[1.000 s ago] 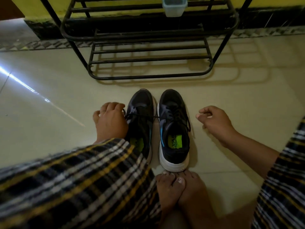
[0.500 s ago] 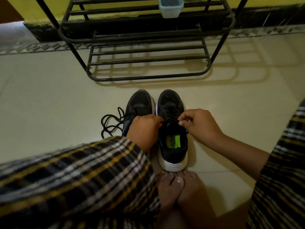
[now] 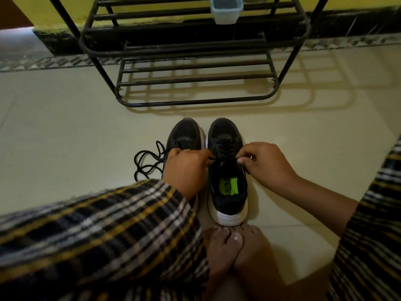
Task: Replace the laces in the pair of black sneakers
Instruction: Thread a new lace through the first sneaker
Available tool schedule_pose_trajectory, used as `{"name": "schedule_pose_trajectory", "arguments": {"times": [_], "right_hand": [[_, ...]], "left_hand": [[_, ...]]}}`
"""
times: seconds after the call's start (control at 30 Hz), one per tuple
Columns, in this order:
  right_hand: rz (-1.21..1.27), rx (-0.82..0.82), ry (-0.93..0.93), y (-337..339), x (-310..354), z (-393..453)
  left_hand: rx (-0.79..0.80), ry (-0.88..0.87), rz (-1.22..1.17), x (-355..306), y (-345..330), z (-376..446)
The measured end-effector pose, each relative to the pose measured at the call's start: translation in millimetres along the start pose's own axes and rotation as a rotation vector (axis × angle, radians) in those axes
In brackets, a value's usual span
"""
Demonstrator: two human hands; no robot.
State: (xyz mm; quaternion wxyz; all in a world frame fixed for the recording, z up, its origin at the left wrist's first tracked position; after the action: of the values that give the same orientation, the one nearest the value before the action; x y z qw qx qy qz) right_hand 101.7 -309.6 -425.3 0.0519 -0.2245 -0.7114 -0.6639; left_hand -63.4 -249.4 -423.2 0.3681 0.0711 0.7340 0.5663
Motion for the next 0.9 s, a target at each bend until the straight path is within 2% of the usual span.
{"name": "schedule_pose_trajectory", "arguments": {"times": [0.2,0.63,0.77,0.9], "right_hand": [[-0.155,-0.009,0.038,-5,-11,1],[-0.144,0.04,0.016,-10,-13,0],[0.003,-0.001,0.054,-8,-16,-2],[0.372,0.068,-0.018,-9,-22,-6]], "left_hand": [[0.063,0.018,0.117,2,-2,-3],[0.077,0.045,0.128,5,-5,-3],[0.064,0.043,0.125,6,-6,-3],[0.038,0.041,0.137,7,-8,-4]]}}
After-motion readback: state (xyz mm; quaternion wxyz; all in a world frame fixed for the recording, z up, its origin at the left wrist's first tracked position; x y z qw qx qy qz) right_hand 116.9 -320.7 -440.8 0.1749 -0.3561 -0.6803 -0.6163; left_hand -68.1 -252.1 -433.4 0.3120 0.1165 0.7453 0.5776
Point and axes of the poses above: each hand's wrist, its own z-axis towards the middle knuckle, its own y-axis out of the back of the hand, x = y × z, the point moved 3 cm from there along z, towards the middle knuckle, and after that the axes turned 13 degrees about -z, right-handed, at the moved point
